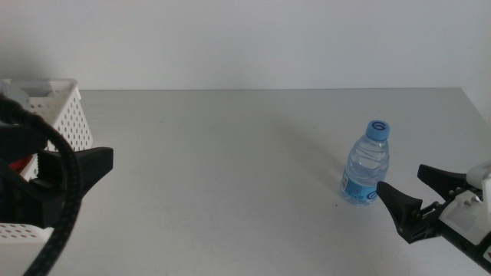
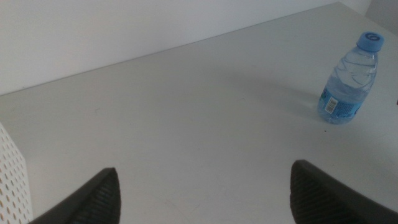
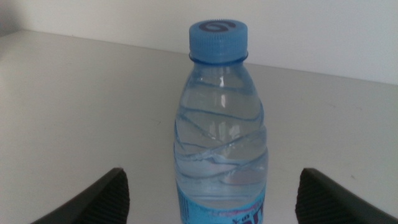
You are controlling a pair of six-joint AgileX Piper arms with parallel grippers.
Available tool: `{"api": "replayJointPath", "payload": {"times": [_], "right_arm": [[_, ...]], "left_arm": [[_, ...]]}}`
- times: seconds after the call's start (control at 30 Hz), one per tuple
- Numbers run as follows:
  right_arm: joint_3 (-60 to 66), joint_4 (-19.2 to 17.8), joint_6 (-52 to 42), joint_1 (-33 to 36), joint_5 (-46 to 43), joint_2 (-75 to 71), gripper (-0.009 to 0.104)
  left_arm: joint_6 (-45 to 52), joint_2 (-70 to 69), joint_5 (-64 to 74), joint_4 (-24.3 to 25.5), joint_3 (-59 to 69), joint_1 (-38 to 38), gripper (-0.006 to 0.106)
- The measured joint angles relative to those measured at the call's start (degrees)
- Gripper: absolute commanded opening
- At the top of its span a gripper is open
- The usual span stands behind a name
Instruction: Use arms to grab the bottles and put them into the dustbin to the left of the table.
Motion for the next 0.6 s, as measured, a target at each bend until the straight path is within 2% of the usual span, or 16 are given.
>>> {"api": "replayJointPath", "payload": {"times": [0.43,0.6], "right_arm": [[-11.71,-0.88,2.55,2.22,-0.16,8.19,0.093],[-15.10,0.85,2.60,4.38,-0.28,12.72,0.093]], "left_arm": [[0.00,0.00,-0.05,0.00,0.00,0.00,0.094],[0.00,0.00,-0.05,0.00,0.00,0.00,0.094]]}}
